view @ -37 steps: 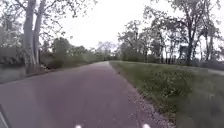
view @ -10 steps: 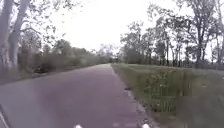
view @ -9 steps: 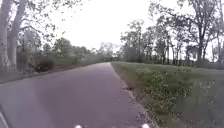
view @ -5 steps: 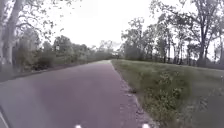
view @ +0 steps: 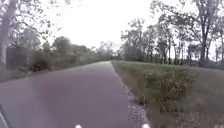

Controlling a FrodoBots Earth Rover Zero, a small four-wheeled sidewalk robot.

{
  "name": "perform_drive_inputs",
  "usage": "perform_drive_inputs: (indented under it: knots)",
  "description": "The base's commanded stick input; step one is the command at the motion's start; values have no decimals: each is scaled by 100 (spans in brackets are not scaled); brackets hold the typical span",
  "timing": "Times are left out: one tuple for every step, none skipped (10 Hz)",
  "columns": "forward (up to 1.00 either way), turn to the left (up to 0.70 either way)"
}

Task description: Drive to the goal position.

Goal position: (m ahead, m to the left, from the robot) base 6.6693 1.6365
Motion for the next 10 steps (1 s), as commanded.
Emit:
perform_drive_inputs:
  knots:
    - [100, 0]
    - [100, 0]
    - [100, 0]
    - [100, 19]
    - [100, 40]
    - [100, 40]
    - [100, 40]
    - [100, 40]
    - [100, 22]
    - [100, 0]
